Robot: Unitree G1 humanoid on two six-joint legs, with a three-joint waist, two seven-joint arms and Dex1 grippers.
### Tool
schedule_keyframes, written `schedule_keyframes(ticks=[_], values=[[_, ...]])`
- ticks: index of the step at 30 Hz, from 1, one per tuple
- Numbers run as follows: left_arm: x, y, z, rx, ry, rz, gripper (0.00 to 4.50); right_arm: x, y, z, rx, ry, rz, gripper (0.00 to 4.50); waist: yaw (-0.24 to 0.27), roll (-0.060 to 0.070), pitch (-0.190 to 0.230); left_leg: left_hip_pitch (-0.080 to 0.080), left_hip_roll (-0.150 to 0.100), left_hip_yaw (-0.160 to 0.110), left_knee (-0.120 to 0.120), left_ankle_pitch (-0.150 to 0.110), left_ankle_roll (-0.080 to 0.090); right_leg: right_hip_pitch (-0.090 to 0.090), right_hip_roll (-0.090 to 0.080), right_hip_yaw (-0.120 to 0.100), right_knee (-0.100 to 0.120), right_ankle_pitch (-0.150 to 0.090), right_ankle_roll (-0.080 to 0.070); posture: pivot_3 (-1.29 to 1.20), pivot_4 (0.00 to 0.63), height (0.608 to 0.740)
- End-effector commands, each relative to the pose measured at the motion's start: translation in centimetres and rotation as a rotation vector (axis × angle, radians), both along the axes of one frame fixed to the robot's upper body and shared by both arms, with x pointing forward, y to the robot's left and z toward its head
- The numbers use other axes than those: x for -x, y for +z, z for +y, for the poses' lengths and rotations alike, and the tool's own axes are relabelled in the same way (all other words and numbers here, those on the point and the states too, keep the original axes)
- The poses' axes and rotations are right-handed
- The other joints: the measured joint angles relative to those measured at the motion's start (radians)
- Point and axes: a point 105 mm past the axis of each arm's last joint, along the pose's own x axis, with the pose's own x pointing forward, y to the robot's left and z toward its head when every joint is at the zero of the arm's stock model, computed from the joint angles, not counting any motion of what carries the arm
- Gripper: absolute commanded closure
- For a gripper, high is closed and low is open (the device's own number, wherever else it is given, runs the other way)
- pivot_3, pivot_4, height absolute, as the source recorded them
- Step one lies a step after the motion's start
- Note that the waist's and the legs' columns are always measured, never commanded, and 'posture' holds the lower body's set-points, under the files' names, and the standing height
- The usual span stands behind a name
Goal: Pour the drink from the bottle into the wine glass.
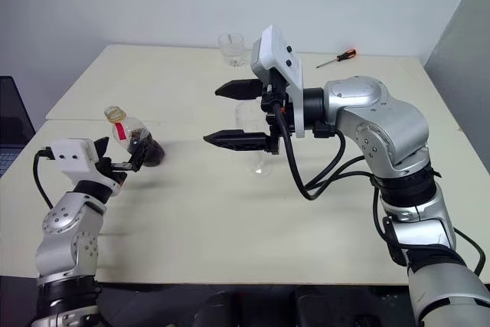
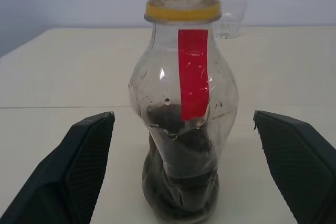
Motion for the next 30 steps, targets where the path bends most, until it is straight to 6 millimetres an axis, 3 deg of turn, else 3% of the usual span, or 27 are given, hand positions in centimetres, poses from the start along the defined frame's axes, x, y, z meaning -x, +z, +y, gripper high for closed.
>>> schedule_keyframes(ticks=[1, 16, 19, 26, 30], values=[[-1.1, 0.8, -0.3, -0.042, -0.024, -0.014, 0.0, 0.8, 1.0, 0.0, -0.013, 0.011, -0.051, 0.05, 0.001, 0.0, 0.0, 0.0, 0.0, 0.0, 0.0, 0.0, 0.0, 0.0, 0.0, 0.0, 0.0, 0.0, 0.0, 0.0, 0.15, 0.74], [-5.5, -0.1, -2.1, -0.028, -0.078, -0.002, 0.0, 0.8, 1.1, -0.3, 0.0, -0.031, -0.068, 0.05, 0.011, 0.0, 0.0, -0.002, 0.0, -0.001, 0.001, 0.0, 0.0, 0.0, 0.0, -0.007, 0.0, 0.0, 0.0, 0.0, 0.15, 0.74], [-5.8, -0.3, -2.4, -0.023, -0.085, -0.009, 0.55, 0.6, 1.1, -0.5, 0.002, -0.052, -0.073, 0.0, 0.013, 0.0, 0.0, -0.002, 0.0, -0.001, 0.001, 0.0, 0.0, -0.001, 0.0, -0.008, 0.0, 0.0, 0.0, 0.0, 0.15, 0.74], [-6.3, -0.4, -2.6, -0.032, -0.1, -0.011, 2.78, 0.2, 1.2, -1.8, -0.011, -0.121, -0.059, 0.0, 0.018, 0.0, 0.0, -0.005, 0.0, -0.004, 0.001, 0.0, 0.0, -0.001, -0.001, -0.014, 0.0, 0.0, 0.0, 0.0, 0.15, 0.74], [-6.9, 1.8, -3.3, -0.088, -0.142, -0.05, 3.56, -1.2, 1.4, -4.3, -0.044, -0.291, -0.043, 0.0, 0.019, 0.0, 0.0, -0.007, -0.001, -0.006, 0.002, 0.0, 0.0, -0.001, -0.001, -0.016, 0.0, 0.0, 0.0, 0.0, 0.15, 0.74]])
